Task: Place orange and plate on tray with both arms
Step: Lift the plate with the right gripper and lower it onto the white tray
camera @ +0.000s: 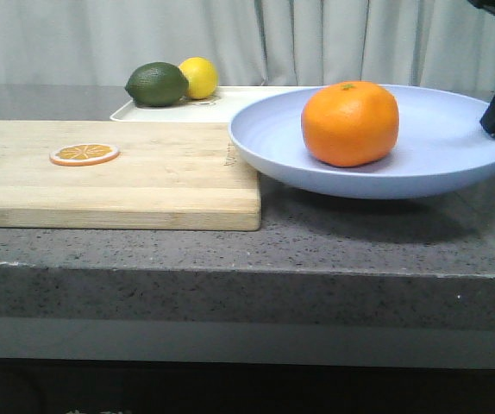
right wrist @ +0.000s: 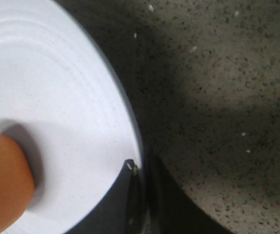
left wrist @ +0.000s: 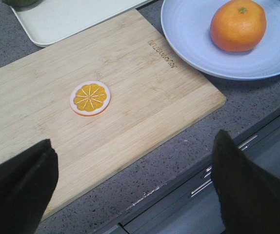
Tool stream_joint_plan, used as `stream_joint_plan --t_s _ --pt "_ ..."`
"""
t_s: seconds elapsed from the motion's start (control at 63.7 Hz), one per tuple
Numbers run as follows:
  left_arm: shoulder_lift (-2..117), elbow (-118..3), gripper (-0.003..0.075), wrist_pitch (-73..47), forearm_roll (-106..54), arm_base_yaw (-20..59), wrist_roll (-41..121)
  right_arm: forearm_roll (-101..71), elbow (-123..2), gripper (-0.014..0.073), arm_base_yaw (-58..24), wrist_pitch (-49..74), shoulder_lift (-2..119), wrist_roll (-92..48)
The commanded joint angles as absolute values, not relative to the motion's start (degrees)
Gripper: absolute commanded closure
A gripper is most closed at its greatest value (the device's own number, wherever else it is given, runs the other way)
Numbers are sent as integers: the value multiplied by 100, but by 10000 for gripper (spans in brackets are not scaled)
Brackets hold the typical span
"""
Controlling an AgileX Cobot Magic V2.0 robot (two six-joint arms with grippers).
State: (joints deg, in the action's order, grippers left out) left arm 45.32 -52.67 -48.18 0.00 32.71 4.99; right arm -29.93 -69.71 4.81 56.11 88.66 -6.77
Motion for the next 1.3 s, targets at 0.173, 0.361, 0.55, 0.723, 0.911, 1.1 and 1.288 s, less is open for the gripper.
stream_joint_plan --t_s 0.173,0.361,0.55,0.723,0.911,1.1,1.288 --pt "4495 -5405 99 -4397 -39 3258 435 -4292 -7288 659 486 5323 8670 -538" --pt "4495 -5405 99 -4397 -60 3258 435 -4433 -7288 659 371 4743 8682 -201" --pt "4495 -5405 99 -4397 -60 3258 435 -4421 -7697 659 169 4626 9098 36" --pt "4495 -5405 99 -4397 -60 3258 435 -4397 -8622 659 -31 4745 9804 217" --pt "4495 -5405 99 -4397 -60 3258 435 -4061 -9825 659 -111 4840 10620 761" --pt "4495 -5405 99 -4388 -60 3258 421 -3201 -11246 659 -173 5184 11524 1699" --pt "4509 -5405 99 -4373 -60 3258 409 -3010 -12498 659 -205 5527 12329 2113"
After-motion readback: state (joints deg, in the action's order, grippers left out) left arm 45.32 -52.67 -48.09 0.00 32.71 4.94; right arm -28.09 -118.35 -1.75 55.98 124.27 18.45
